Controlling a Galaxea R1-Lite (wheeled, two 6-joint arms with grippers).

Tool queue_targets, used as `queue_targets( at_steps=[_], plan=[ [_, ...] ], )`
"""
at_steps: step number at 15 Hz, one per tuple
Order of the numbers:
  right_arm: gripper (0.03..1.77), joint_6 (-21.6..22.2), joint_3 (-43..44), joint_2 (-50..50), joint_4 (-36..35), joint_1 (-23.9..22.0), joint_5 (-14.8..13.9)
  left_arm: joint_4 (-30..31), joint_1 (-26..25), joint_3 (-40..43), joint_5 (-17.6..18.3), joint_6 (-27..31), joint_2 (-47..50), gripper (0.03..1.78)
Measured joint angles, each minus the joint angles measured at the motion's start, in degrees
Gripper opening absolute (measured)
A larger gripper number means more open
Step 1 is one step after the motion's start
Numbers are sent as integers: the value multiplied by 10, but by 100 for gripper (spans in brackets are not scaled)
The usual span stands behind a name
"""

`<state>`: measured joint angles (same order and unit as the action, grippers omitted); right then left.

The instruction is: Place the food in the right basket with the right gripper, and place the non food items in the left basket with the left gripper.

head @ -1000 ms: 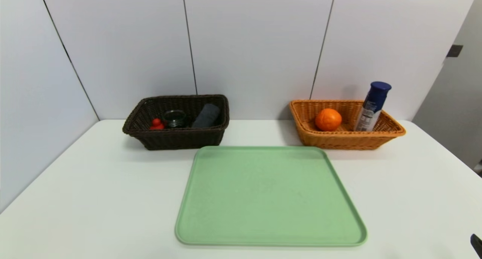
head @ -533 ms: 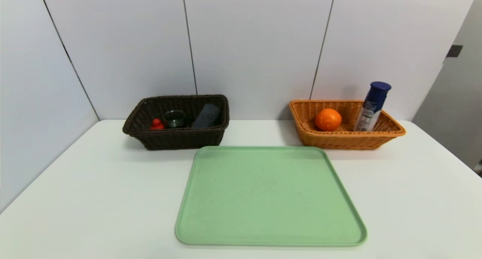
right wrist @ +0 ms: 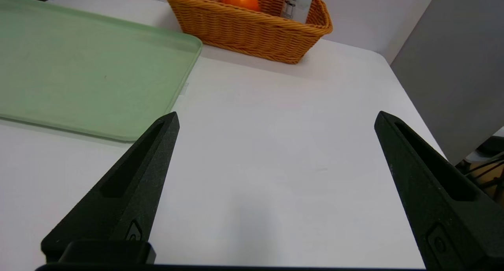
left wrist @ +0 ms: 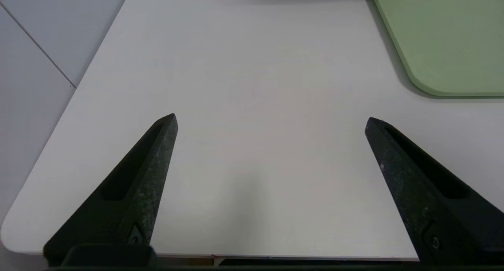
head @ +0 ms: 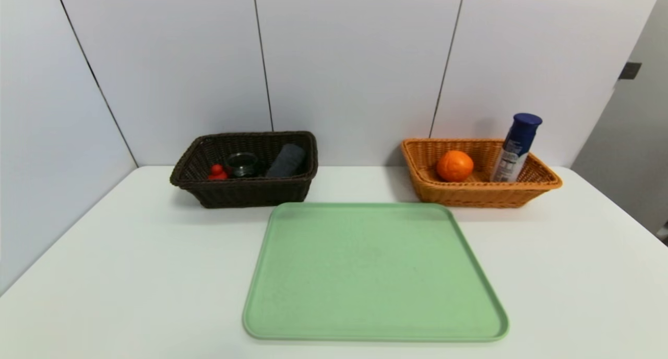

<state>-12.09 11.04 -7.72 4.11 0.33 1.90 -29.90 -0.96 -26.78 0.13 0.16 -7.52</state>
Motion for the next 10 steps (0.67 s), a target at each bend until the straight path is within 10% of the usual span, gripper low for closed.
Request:
queue_targets(
  at_steps=[10],
  plan=[
    [171,2,-47,77,-51,-3,7,197,4,109,-1,19,56,169]
  ],
)
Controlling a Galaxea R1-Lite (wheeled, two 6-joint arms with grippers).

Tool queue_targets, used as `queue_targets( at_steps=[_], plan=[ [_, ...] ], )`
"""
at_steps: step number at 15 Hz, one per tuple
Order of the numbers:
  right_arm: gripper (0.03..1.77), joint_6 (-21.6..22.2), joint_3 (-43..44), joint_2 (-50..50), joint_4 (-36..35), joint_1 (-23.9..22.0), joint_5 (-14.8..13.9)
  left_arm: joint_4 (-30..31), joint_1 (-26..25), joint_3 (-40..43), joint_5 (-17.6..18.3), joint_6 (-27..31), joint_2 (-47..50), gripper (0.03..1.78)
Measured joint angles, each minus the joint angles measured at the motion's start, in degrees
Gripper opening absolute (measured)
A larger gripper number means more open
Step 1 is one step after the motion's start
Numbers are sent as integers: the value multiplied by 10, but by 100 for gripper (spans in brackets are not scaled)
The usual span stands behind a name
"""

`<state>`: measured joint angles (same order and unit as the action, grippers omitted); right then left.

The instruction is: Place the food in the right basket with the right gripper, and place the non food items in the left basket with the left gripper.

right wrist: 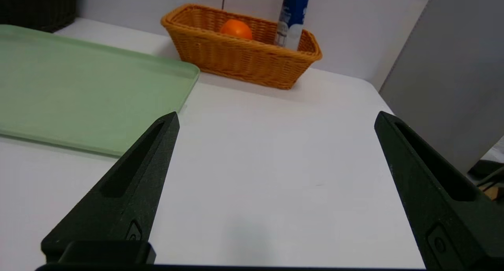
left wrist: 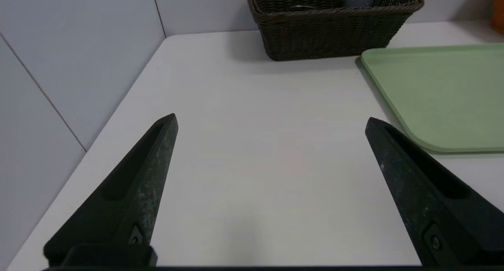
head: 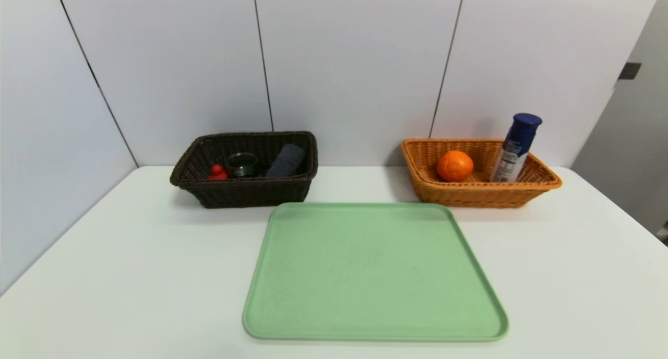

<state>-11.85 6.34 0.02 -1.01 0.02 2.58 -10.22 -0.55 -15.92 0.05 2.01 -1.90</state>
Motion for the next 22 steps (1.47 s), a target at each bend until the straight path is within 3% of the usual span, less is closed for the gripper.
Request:
queue_targets(
  at_steps=[4,7,15,19,22],
  plan=[
    [171,5,-52,0,-131,0,16,99,2,57,1,19,16,169],
    [171,31,-62,0,-159,0,33,129,2,78,3,20,18,169],
    [171,34,-63,0,-107,0,34,223,2,153,14,38,19,169],
    [171,37,-63,0,-47,0,22,209,3,159,20,37,19,169],
    [171,34,-63,0,6,0,9,154,2,159,21,40,19,169]
  ],
)
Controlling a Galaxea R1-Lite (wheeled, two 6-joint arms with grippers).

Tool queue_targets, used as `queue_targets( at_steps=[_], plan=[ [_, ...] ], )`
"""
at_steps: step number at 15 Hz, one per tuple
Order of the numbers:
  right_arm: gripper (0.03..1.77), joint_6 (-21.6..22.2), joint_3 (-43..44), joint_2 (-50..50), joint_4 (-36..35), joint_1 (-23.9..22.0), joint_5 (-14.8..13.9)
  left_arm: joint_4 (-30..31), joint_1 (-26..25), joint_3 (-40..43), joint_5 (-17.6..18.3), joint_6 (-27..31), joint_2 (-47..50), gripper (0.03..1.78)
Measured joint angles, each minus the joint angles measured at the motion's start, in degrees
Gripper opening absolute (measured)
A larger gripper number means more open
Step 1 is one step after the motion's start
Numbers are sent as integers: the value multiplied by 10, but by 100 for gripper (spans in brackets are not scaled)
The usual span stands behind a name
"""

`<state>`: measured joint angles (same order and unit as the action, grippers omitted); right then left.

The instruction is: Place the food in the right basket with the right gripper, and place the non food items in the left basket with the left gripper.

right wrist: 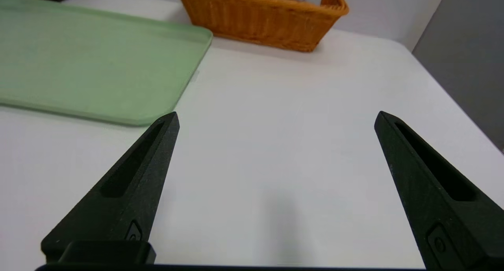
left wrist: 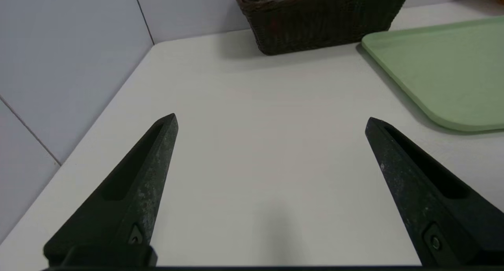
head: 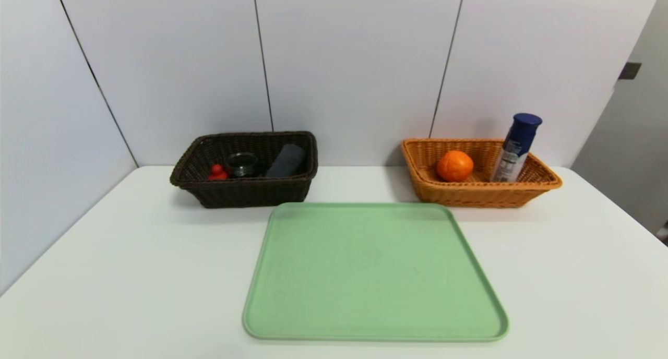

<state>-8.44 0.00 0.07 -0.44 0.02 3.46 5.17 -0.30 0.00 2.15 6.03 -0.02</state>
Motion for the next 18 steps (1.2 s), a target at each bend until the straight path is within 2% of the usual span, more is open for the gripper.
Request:
queue_targets(
  at_steps=[4,7,13,18],
  plan=[
    [171,20,0,0,10,0,-4,-51,1,0,-2,0,0,169],
    [171,48,0,0,10,0,-15,-54,0,0,-2,-6,0,169],
    [171,56,1,0,10,0,-17,-53,0,0,-3,-17,0,169],
    [171,73,0,0,10,0,-29,-53,0,0,-4,-19,0,169]
  ],
)
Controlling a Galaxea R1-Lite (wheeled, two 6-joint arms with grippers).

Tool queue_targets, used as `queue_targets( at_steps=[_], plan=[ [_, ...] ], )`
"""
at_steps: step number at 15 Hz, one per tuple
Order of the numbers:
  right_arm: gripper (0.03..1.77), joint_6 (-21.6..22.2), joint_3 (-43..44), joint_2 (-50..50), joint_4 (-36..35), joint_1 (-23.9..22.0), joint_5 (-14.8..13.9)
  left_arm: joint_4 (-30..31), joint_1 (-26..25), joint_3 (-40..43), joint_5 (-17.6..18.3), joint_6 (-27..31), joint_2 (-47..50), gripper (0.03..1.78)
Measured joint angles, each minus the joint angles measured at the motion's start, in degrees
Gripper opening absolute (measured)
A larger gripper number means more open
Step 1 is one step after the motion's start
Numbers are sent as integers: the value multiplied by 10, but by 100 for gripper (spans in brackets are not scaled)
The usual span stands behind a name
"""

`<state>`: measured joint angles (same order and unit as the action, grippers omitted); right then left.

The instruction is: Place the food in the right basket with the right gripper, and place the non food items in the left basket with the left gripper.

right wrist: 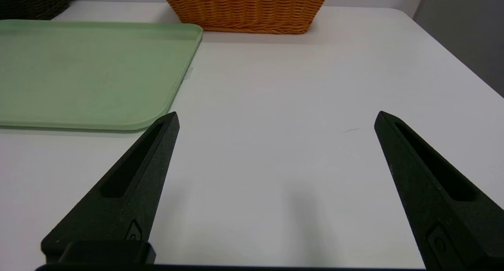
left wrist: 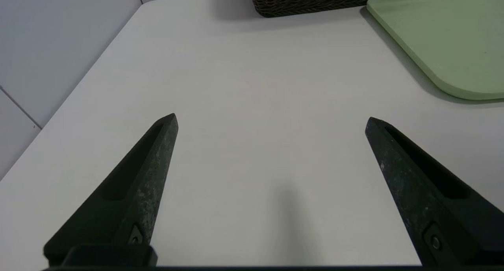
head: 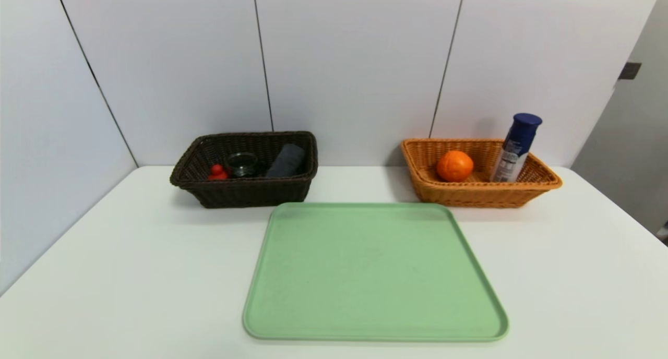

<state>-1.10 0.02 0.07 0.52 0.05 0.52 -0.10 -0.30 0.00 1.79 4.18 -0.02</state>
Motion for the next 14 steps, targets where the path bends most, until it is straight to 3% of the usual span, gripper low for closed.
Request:
queue_targets(
  at_steps=[14],
  plan=[
    [171,10,0,0,-3,0,-5,1,0,0,-4,-18,0,169]
  ],
)
